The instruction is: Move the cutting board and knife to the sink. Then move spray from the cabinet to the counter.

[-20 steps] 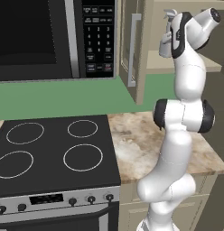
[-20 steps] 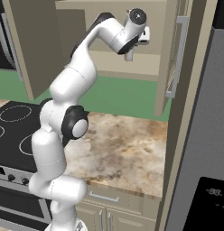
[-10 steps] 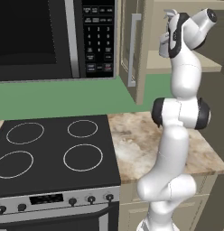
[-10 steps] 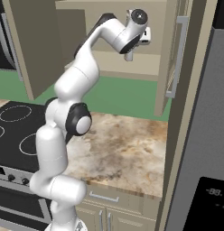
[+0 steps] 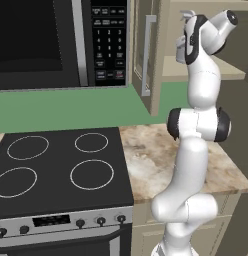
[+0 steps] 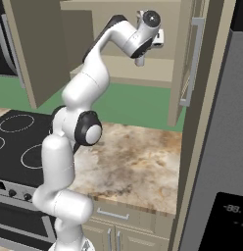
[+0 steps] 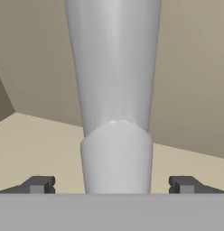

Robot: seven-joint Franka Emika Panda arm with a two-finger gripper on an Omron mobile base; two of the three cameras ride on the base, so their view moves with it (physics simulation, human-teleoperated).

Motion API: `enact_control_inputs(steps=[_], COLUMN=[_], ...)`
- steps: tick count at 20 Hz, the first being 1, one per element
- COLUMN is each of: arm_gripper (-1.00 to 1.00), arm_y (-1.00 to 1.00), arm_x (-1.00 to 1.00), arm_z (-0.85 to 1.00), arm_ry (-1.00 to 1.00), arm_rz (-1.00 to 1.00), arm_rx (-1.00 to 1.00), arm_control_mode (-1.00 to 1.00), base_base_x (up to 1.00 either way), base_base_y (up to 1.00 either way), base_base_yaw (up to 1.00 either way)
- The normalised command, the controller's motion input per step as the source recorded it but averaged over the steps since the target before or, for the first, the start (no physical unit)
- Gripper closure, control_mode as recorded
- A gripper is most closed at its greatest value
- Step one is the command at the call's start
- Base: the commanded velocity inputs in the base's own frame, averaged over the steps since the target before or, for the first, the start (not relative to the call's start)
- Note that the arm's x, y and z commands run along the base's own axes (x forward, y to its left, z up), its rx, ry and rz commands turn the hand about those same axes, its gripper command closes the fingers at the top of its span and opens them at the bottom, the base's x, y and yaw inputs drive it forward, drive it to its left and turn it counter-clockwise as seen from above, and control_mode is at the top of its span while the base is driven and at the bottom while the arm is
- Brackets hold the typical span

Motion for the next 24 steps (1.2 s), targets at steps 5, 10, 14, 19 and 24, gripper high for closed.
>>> enact_control_inputs(steps=[5,10,14,19,24], arm_gripper=[1.00,1.00,1.00,1.00,1.00], arm_y=[0.00,0.00,0.00,-0.01,0.00], arm_x=[0.09,0.06,0.03,-0.05,-0.03], arm_z=[-0.02,-0.04,-0.05,-0.09,-0.10], arm_ry=[0.00,0.00,0.00,0.00,0.00], arm_rz=[0.00,0.00,0.00,0.00,0.00], arm_rx=[0.00,0.00,0.00,0.00,0.00], arm_control_mode=[-1.00,-1.00,-1.00,-1.00,-1.00], base_base_x=[0.00,0.00,0.00,0.00,0.00], base_base_y=[0.00,0.00,0.00,0.00,0.00], base_base_yaw=[0.00,0.00,0.00,0.00,0.00])
